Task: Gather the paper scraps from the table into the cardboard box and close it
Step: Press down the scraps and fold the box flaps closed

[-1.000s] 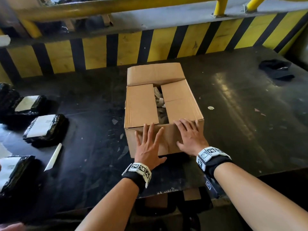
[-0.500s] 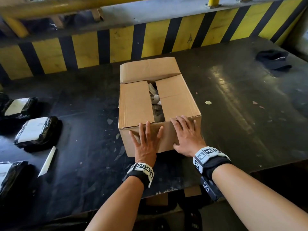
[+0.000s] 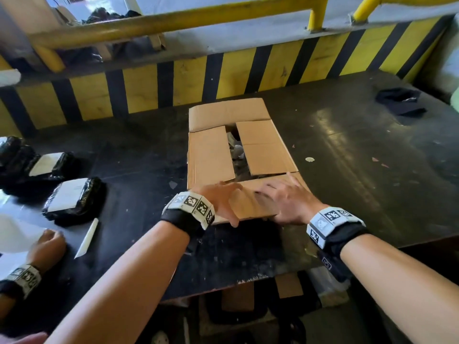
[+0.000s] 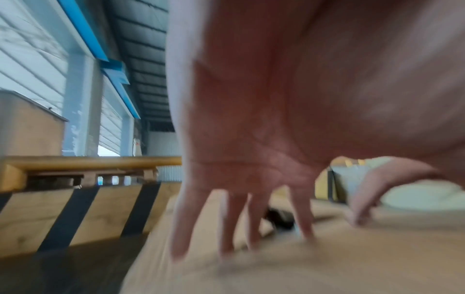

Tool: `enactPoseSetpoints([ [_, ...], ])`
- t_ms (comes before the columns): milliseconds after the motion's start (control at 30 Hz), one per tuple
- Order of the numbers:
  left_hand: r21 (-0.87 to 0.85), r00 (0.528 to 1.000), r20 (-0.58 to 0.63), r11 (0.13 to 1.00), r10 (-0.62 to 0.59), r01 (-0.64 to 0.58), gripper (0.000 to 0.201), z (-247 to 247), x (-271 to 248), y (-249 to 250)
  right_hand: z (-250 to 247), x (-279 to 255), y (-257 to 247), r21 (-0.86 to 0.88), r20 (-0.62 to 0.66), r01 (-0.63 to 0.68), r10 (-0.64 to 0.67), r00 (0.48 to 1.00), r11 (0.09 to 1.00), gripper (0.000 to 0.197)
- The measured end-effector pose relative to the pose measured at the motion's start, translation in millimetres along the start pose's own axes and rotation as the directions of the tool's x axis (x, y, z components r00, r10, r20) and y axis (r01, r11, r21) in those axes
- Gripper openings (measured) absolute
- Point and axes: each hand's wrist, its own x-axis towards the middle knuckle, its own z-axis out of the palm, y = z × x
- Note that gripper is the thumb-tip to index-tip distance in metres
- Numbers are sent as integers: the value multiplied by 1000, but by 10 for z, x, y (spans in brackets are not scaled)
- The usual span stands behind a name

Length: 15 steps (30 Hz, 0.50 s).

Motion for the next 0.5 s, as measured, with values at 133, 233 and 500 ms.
enactPoseSetpoints([
  [133,-121,998,-59,993,3,-10,60,-631,-175,-136,-637,139,58,-24,-123,-16,13,992,1000,37],
  [233,-152,928,-366,988,-64,8,30,-908,-130,-254,-831,368,126,-66,-355,-76,48,934,995,29],
  [500,-88,745,-639,980,-194,180,35,-795,475,-340,-692,1030,236,-81,-301,-175,143,943,981,80],
])
